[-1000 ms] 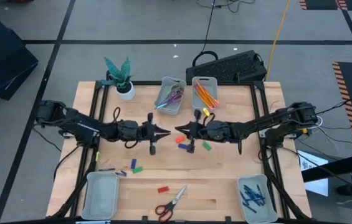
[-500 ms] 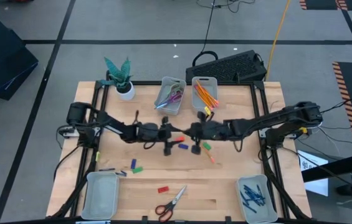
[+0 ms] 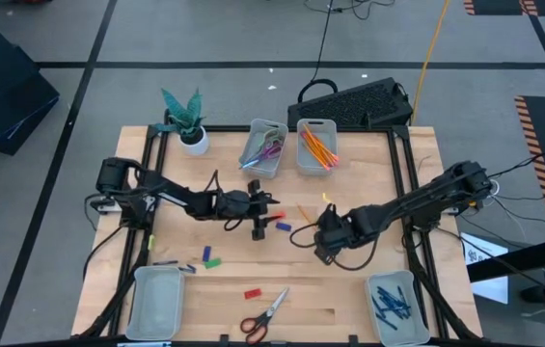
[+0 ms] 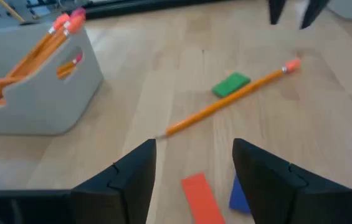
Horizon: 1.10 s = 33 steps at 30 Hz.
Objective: Sort crayons/erasers/pens/pencils in bins
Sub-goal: Put the pencil into the top right bin
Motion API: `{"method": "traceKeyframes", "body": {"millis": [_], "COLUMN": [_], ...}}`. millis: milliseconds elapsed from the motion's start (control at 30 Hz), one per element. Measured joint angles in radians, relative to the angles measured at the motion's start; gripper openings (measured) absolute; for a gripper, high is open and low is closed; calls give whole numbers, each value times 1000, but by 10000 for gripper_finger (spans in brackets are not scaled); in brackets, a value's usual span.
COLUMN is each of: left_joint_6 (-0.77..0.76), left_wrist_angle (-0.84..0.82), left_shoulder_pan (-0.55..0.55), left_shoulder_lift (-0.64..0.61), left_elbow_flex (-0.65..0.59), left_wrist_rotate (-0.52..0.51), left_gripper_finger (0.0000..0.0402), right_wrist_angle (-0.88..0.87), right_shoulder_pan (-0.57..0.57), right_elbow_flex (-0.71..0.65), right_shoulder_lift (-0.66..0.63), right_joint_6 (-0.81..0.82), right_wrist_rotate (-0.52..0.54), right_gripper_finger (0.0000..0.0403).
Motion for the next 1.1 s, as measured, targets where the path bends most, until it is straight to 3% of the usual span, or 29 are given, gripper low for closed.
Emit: {"method": "traceKeyframes", "body": {"millis": [133, 433, 633, 833, 1000, 1100], "left_joint_6": [1, -2, -30, -75, -102, -146], "left_wrist_angle": [-25, -57, -62, -202, -431, -522], "left_shoulder_pan": [-10, -11, -11, -29, -75, -109], "left_shoulder_lift": [0, 0, -7, -152, -324, -410], "left_elbow_flex": [0, -1, -1, -1, -1, -10], "left_wrist_rotate": [0, 0, -28, -71, -104, -159], "left_gripper_finger": [207, 207, 207, 194, 183, 177], "right_wrist_angle": [119, 182, 167, 163, 181, 69], "right_shoulder_pan": [-10, -16, -31, -18, -9, -69], "right_elbow_flex": [-55, -56, -58, -45, 36, 97], "right_shoulder_lift": [55, 190, 199, 181, 38, -39], "right_joint_6": [45, 61, 61, -19, -102, -141], "right_wrist_rotate": [-1, -56, -35, 7, 81, 101], "right_gripper_finger": [148, 122, 78, 13, 20, 15]}}
